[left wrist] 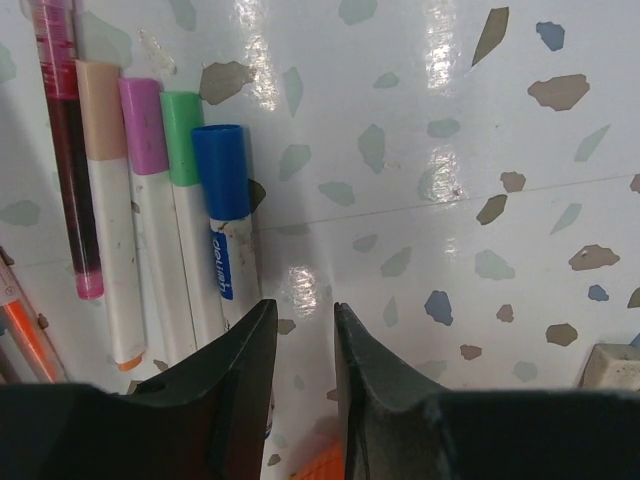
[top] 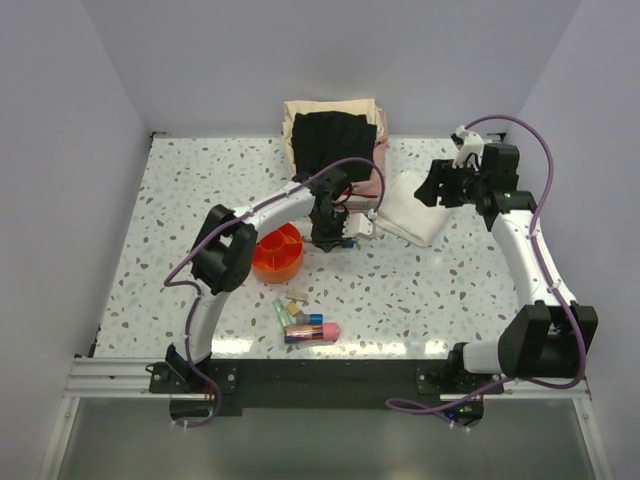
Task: Sort the stationery into containers
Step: Pick up the pen from the center of the board.
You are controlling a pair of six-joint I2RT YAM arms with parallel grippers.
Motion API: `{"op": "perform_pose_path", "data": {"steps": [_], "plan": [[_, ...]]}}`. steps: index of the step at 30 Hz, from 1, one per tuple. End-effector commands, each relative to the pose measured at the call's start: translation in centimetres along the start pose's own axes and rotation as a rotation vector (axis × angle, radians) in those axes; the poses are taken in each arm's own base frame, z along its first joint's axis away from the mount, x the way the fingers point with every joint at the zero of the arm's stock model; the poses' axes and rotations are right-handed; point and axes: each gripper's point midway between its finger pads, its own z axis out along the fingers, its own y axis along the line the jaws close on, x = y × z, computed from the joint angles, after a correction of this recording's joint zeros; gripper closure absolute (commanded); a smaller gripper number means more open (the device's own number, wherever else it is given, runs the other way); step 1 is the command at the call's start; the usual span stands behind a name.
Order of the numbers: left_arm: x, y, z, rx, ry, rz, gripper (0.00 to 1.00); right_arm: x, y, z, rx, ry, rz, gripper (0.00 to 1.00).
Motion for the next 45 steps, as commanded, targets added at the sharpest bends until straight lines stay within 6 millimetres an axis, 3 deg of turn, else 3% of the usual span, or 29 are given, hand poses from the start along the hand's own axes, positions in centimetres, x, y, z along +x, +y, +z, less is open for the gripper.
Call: {"op": "perform_pose_path", "data": {"steps": [1,6,11,19,30,37,39,40,42,45], "plan": [[-0.3,0.8,0.8,-0.036,-0.011,0.01,0.66,-0.7,0.7,-0.2,-0.038,-0.039,-0.018,0.37],[-0.8,1.0,0.7,-0.043,-0.034,0.01,0.67,-0.1,0.6,0.1,-0.047,-0.023,-0.008,0.37],[-2.4,1.8,-0.6,-0.059,-0.07,0.02,0.67,0.3,0.5,0.4,-0.049,-0.013,-0.009,0.37],[-1.6,2.4,0.9,-0.059,-0.04,0.011,0.65,0.3,0.3,0.9,-0.055,0.0,-0.01,0.38],[-0.4,1.4,2.9,-0.005,-0.02,-0.032,0.66,0.6,0.0,1.3,-0.056,0.015,-0.01,0.38],[1.0,-0.6,4.2,-0.038,-0.014,-0.073,0.86,1.0,-0.4,1.2,-0.036,0.025,-0.018,0.39],[0.6,-0.9,3.6,-0.096,-0.019,-0.083,0.85,1.1,-0.4,1.2,-0.03,0.03,-0.018,0.39],[1.6,-1.1,4.3,-0.136,0.002,-0.097,0.83,1.1,-0.5,1.1,-0.023,0.032,-0.019,0.39],[1.5,-1.6,4.5,-0.17,0.011,-0.095,0.77,1.3,-0.6,1.1,-0.022,0.038,-0.016,0.39],[1.6,-2.6,5.6,-0.124,0.035,-0.133,0.78,1.3,-0.6,0.8,-0.013,0.043,-0.014,0.39]]}}
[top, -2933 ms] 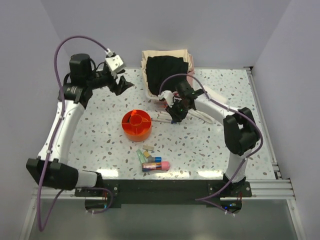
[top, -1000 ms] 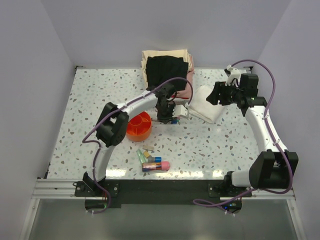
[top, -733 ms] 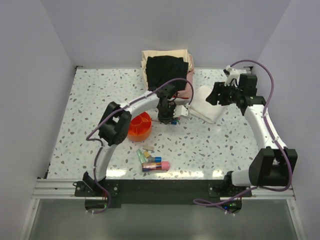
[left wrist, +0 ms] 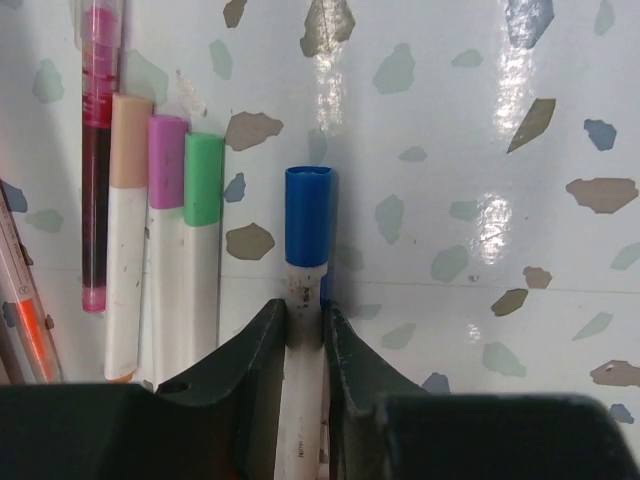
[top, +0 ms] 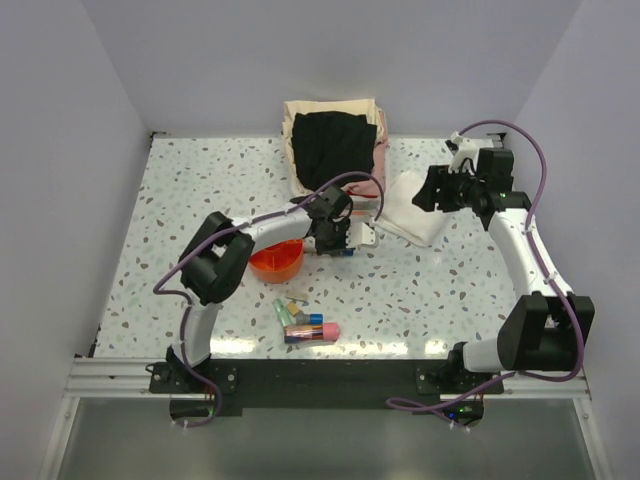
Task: Sort the stationery into containers
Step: Pick up the pen from the center of the board, then place the pen in the storage box.
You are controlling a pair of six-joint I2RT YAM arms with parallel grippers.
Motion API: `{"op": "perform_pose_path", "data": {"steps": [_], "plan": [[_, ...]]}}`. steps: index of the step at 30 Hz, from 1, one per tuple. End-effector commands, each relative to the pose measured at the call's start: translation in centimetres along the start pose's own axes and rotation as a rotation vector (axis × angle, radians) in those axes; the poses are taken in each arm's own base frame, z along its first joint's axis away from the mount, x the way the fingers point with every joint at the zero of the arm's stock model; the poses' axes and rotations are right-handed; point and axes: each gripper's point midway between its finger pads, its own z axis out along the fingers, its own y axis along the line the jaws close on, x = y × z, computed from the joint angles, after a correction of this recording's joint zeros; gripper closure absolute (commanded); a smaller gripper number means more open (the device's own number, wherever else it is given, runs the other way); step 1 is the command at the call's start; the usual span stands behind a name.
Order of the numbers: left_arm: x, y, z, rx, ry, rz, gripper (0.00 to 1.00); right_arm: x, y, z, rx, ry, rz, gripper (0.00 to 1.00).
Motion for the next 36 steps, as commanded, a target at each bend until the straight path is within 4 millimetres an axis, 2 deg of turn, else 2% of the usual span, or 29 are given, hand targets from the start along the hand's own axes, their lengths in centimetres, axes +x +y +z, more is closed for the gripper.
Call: {"op": "perform_pose_path", "data": {"steps": [1,3,5,6,8,9,12,13,15,16,17,18,19,20,21,22,23,24,25,26,27,32,36], "plan": [[2.1,-3.8,2.9,0.1,0.087,-0.101,0.81,-0.7,-0.1,-0.6,0.015,-0.009,-0.016,0.4],[2.0,-4.2,3.2,0.135,0.084,-0.111,0.9,-1.0,0.0,-1.0,0.017,-0.012,-0.017,0.41],[1.1,-4.0,2.5,0.133,0.052,-0.111,1.0,-1.2,0.3,-1.7,0.022,-0.011,-0.018,0.42],[0.4,-3.7,2.0,0.127,0.03,-0.105,1.0,-1.6,0.4,-2.1,0.025,-0.02,-0.021,0.42],[-2.2,-3.1,-0.3,0.119,-0.049,-0.092,1.0,-2.1,0.7,-2.9,0.03,-0.027,-0.06,0.43],[-4.0,-2.7,-1.7,0.118,-0.099,-0.1,1.0,-2.6,0.9,-3.4,0.035,-0.036,-0.066,0.43],[-9.5,-1.5,-7.8,0.085,-0.264,-0.053,1.0,-3.6,1.2,-4.6,0.052,-0.062,-0.087,0.43],[-11.4,-1.2,-10.8,0.053,-0.335,-0.018,1.0,-3.7,1.3,-4.7,0.052,-0.063,-0.088,0.43],[-13.8,-2.0,-14.2,0.068,-0.465,0.047,1.0,-4.0,1.3,-5.2,0.066,-0.074,-0.096,0.44],[-14.8,-2.0,-17.4,0.027,-0.539,0.068,1.0,-4.0,1.3,-5.2,0.066,-0.072,-0.097,0.44],[-15.1,-2.0,-18.8,0.014,-0.585,0.071,1.0,-4.0,1.3,-5.4,0.069,-0.075,-0.1,0.44],[-15.3,-2.6,-19.2,0.028,-0.652,0.056,1.0,-3.9,1.2,-5.5,0.075,-0.067,-0.102,0.44],[-15.0,-2.1,-22.5,-0.034,-0.725,0.055,1.0,-3.9,1.1,-5.6,0.082,-0.06,-0.116,0.44],[-14.6,-1.9,-23.6,-0.055,-0.777,0.037,1.0,-3.9,1.0,-5.7,0.09,-0.056,-0.121,0.44],[-13.6,-2.1,-23.0,-0.053,-0.854,-0.025,1.0,-4.1,1.0,-6.0,0.096,-0.051,-0.125,0.44],[-12.4,-1.1,-26.3,-0.159,-0.925,-0.046,1.0,-4.2,0.8,-6.1,0.11,-0.047,-0.132,0.44],[-11.3,-0.7,-26.4,-0.241,-0.997,-0.034,1.0,-4.6,0.9,-6.4,0.115,-0.056,-0.136,0.45],[-10.4,-0.3,-27.4,-0.298,-1.033,-0.093,1.0,-4.6,0.9,-6.6,0.118,-0.051,-0.137,0.45],[-9.3,0.2,-29.7,-0.396,-1.068,-0.103,1.0,-4.7,0.8,-6.8,0.129,-0.053,-0.136,0.45],[-8.2,0.5,-29.7,-0.449,-1.078,-0.131,1.0,-4.7,0.8,-6.8,0.132,-0.051,-0.136,0.45],[-7.1,1.1,-31.0,-0.508,-1.085,-0.162,1.0,-4.5,0.7,-6.9,0.137,-0.042,-0.132,0.45],[-1.8,2.6,-31.4,-0.62,-1.063,-0.287,1.0,-3.8,0.5,-7.1,0.156,-0.013,-0.132,0.45],[1.7,3.6,-30.8,-0.668,-1.023,-0.365,1.0,-3.5,0.1,-7.2,0.17,0.012,-0.143,0.45]]}}
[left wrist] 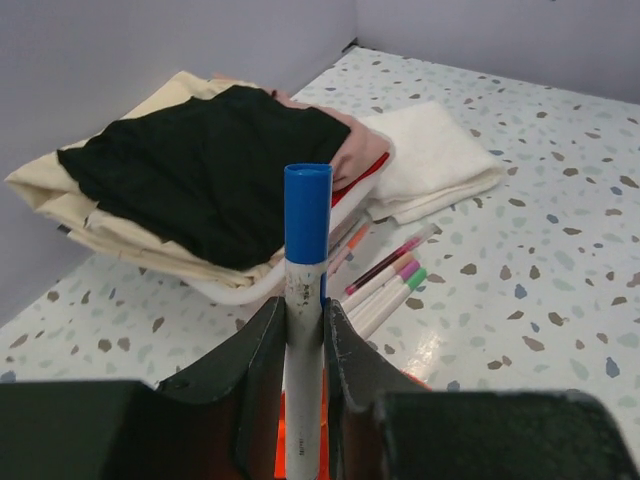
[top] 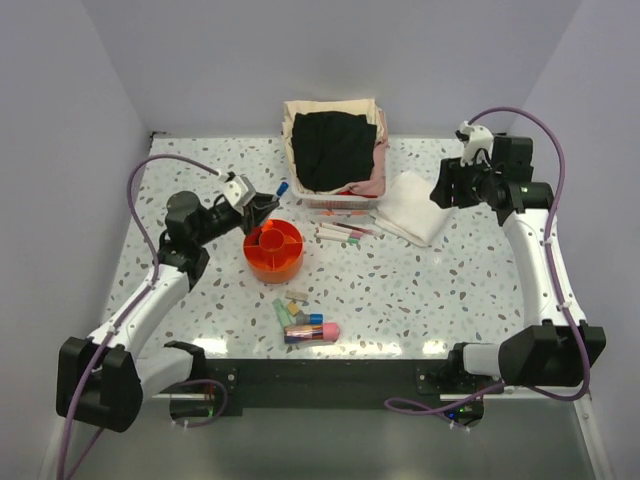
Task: Sort the stationery into containers
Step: Place the pen in the storage box.
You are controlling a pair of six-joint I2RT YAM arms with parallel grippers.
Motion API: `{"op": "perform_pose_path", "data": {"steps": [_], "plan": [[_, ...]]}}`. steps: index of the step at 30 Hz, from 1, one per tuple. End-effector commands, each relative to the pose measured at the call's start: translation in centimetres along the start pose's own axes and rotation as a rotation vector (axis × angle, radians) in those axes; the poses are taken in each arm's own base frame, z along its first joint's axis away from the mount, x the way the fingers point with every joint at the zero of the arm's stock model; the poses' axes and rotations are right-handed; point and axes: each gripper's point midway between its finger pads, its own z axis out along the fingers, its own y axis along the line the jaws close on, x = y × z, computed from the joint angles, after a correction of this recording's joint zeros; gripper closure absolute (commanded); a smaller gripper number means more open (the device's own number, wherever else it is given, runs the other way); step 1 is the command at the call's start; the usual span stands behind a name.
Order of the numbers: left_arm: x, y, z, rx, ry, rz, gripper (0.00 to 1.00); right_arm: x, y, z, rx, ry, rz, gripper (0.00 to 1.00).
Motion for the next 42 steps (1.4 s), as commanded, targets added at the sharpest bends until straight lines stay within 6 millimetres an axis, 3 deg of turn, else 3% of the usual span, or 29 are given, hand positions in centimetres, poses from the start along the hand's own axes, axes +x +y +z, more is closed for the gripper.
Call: {"op": "perform_pose_path", "data": {"steps": [1,5,18,21,26,29,32,39,42], "plan": [[-1.5,3.0,-1.8,-0.104,-0.085,0.028,1.0,-0.8,-0.5,-1.1,0.036,-0.003,-0.031,0.45],[1.1,4.0,-2.4,-0.119,-0.039,-0.012,1.0,-0.5,-0.7,-0.7,0.035,0.01,-0.031,0.45],[8.4,3.6,-2.3,-0.126,0.046,-0.121,1.0,0.7,-0.8,-0.1,0.029,0.057,-0.036,0.45],[9.1,3.5,-2.5,-0.129,0.058,-0.132,1.0,0.9,-1.0,0.2,0.03,0.06,-0.034,0.45],[9.5,3.9,-2.6,-0.145,0.077,-0.139,0.9,1.3,-1.0,0.6,0.029,0.066,-0.026,0.45],[9.7,4.2,-2.7,-0.163,0.085,-0.144,0.74,1.3,-1.1,0.7,0.03,0.067,-0.025,0.45],[9.3,4.9,-2.8,-0.185,0.084,-0.123,0.66,1.2,-1.1,0.7,0.03,0.066,-0.027,0.45],[6.5,5.9,-3.1,-0.201,0.056,-0.089,0.58,1.2,-1.1,0.8,0.024,0.063,-0.027,0.45],[3.2,6.0,-3.0,-0.19,-0.004,-0.037,0.53,1.2,-0.9,0.9,0.018,0.058,-0.024,0.45]]}}
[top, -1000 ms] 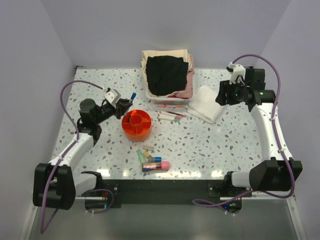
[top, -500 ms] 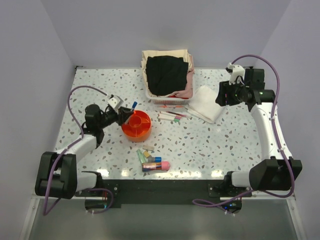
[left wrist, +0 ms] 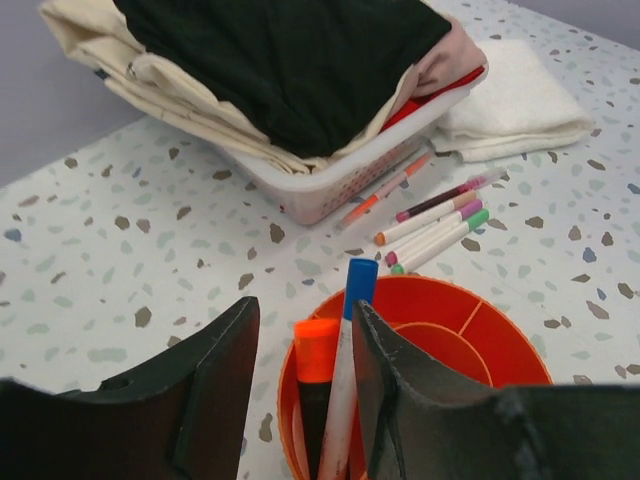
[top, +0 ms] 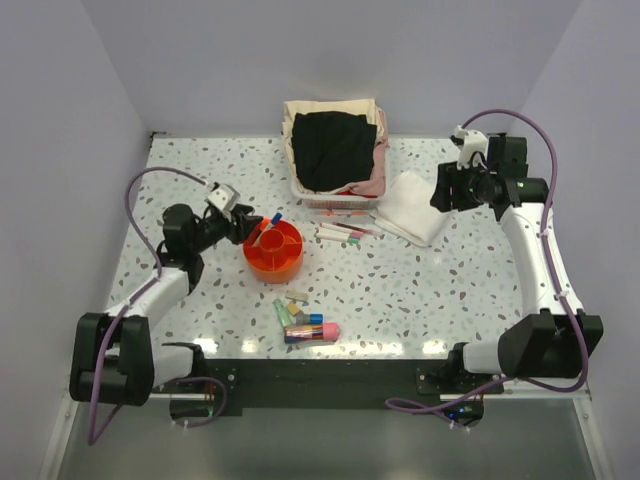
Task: Sort the stationery into containers
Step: Place the pen in the storage box, then pick up the pen from the center of the board.
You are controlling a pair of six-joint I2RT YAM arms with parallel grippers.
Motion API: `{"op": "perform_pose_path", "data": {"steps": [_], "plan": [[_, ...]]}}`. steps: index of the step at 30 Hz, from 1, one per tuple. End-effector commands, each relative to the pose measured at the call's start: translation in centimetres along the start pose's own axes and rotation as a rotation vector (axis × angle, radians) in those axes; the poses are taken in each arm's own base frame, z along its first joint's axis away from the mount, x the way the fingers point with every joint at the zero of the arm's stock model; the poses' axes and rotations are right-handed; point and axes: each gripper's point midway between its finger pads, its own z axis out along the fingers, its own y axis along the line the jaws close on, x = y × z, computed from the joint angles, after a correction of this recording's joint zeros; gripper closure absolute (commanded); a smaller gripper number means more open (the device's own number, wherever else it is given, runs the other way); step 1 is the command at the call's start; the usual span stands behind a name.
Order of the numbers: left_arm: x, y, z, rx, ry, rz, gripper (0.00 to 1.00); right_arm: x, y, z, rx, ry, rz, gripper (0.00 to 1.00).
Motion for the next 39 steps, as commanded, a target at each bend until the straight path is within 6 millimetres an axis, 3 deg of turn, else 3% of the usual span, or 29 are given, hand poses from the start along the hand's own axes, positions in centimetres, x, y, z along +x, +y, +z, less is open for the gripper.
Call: {"op": "perform_pose_path", "data": {"steps": [1,2,5,6,8,9,10,11,12,14,15,16,21,27,31,39], "plan": [[-7.7,-0.1,-0.5,0.021,-0.156,0.134,0.49,-0.6,-0.1,-0.1,0.004,-0.036,-0.01,0.45],[-9.8,-0.6,-0.4,0.059,-0.189,0.168,0.48,-0.4,0.0,0.0,0.002,-0.033,-0.008,0.45],[-12.1,-3.7,0.6,0.286,-0.139,0.197,0.45,-0.1,0.3,0.2,-0.017,-0.034,-0.004,0.44],[-11.2,-5.2,1.8,0.399,-0.098,0.248,0.45,-0.2,0.5,0.2,-0.026,-0.043,-0.007,0.44],[-11.4,-6.8,2.5,0.501,0.039,0.23,0.46,-0.2,0.5,0.3,-0.03,-0.046,0.003,0.44],[-9.6,-7.7,4.3,0.572,0.097,0.322,0.46,-0.5,0.5,0.3,-0.031,-0.058,0.004,0.44],[-9.1,-8.2,4.8,0.605,0.149,0.338,0.48,-0.6,0.7,0.3,-0.04,-0.063,0.009,0.44],[-9.9,-9.0,4.7,0.643,0.211,0.339,0.48,-0.6,0.7,0.3,-0.04,-0.068,0.014,0.44],[-7.7,-9.6,6.3,0.686,0.287,0.383,0.49,-0.9,0.8,0.2,-0.04,-0.082,0.018,0.43],[-7.5,-10.8,6.5,0.743,0.386,0.409,0.5,-0.9,0.8,0.3,-0.039,-0.081,0.035,0.43],[-5.1,-11.7,7.6,0.778,0.468,0.451,0.51,-1.1,0.8,0.2,-0.033,-0.089,0.047,0.43],[-4.9,-12.2,8.0,0.792,0.495,0.48,0.51,-1.2,0.7,0.1,-0.028,-0.094,0.054,0.42],[0.7,-14.9,9.0,0.841,0.643,0.541,0.55,-1.7,0.9,-0.3,-0.028,-0.114,0.079,0.42],[5.4,-15.3,11.1,0.824,0.736,0.581,0.56,-2.7,1.6,-0.8,-0.063,-0.144,0.075,0.42],[7.1,-14.9,12.9,0.781,0.74,0.606,0.58,-3.1,1.9,-0.7,-0.082,-0.164,0.069,0.42],[10.3,-14.0,15.6,0.75,0.784,0.604,0.6,-1.8,1.4,1.0,-0.09,-0.11,0.041,0.42]]}}
